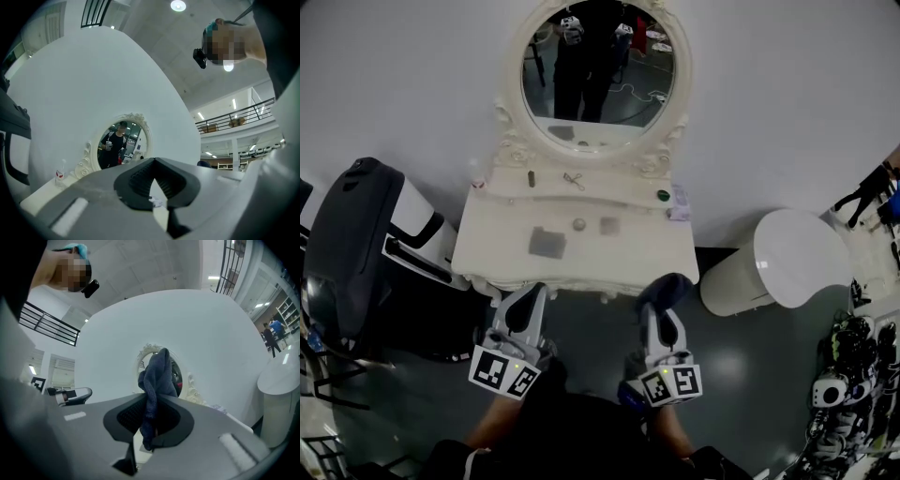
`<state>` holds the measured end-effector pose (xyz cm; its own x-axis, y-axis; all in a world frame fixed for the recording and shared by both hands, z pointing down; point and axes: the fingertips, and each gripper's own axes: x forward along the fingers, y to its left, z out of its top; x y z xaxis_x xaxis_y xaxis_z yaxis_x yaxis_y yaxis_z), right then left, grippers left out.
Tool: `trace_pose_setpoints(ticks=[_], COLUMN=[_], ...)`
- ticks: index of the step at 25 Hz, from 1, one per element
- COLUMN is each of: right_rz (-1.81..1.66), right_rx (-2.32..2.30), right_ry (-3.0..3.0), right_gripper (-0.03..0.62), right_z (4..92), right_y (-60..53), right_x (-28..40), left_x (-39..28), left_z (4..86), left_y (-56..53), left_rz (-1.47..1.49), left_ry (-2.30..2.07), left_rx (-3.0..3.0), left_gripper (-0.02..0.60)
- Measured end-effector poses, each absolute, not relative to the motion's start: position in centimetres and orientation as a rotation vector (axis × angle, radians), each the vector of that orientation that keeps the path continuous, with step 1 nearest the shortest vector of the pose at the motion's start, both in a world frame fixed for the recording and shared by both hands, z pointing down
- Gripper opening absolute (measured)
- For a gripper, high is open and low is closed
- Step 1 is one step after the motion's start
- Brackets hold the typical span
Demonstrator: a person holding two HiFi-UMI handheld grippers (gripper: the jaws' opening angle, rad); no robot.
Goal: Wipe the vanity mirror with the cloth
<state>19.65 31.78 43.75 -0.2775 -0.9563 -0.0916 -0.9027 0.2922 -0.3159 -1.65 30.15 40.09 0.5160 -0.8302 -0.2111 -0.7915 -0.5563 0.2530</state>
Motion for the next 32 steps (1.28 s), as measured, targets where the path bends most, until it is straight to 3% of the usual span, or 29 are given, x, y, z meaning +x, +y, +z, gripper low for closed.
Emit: trace_pose_setpoints(ticks=[13, 32], right_rz=[-0.297, -0.296], right_rx=[-1.743, -1.635], right_ry=[2.217, 2.250], right_gripper=[0.043, 0.043], right_z=[41.5, 40.5], right_y=[20.6, 1.7], right_x=[13.8, 19.2], left_x=[-6.9, -1.3], left_z=[39.0, 37.0], left_y=[18.6, 1.8], left_rz=[-0.507, -0.545], left_ry=[-1.282, -1.364], left_rx=[2.639, 2.618], left_gripper=[0.003, 0.003])
